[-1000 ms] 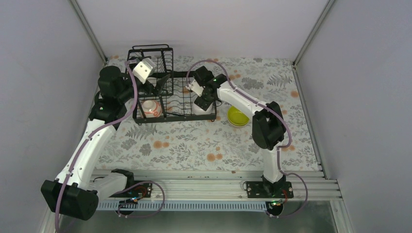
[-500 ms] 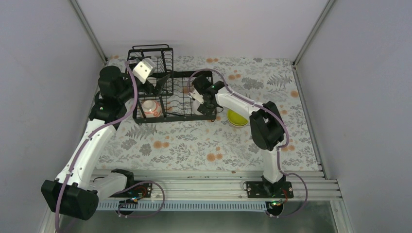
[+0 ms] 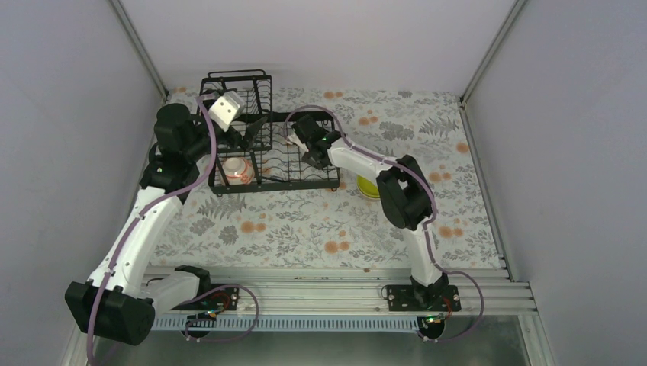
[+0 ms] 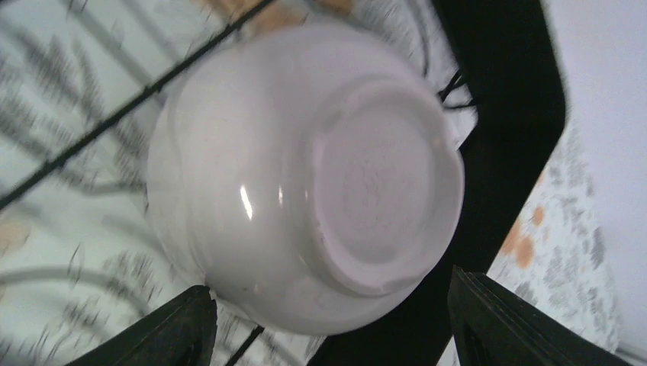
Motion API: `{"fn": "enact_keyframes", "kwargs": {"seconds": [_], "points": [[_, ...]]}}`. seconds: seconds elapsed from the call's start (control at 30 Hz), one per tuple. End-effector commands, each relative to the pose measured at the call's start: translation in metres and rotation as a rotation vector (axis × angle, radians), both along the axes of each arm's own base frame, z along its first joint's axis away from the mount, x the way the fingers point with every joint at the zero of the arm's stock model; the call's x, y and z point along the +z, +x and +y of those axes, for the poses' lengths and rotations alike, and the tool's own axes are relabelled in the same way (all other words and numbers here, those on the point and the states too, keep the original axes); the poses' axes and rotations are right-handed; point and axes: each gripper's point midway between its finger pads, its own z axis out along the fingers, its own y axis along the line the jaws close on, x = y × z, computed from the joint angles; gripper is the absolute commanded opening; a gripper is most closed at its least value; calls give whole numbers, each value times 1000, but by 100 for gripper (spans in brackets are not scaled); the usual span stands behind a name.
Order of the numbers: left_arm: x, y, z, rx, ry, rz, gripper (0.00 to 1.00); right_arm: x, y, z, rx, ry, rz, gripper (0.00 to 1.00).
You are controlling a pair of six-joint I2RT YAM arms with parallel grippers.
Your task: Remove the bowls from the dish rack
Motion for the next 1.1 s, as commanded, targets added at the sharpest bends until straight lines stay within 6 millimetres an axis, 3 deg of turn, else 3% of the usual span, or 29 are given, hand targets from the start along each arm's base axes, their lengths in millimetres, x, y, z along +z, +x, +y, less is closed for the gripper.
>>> {"fn": "enact_keyframes", "kwargs": {"seconds": [0.0, 0.37, 0.73, 0.97, 1.07], "points": [[1, -3, 1, -8, -10, -16, 100, 30, 44, 14, -35, 22, -186, 75], [1, -4, 1, -12, -16, -16, 100, 34, 87, 3, -86, 16, -263, 77], [3, -3, 0, -18, -17, -12, 100, 30, 43, 11, 26, 26, -82, 81], [3, -4, 0, -20, -17, -12, 100, 36, 53, 23, 32, 41, -115, 83], [3, -5, 0, -21, -15, -13, 100, 27, 57, 33, 37, 30, -103, 84]]}}
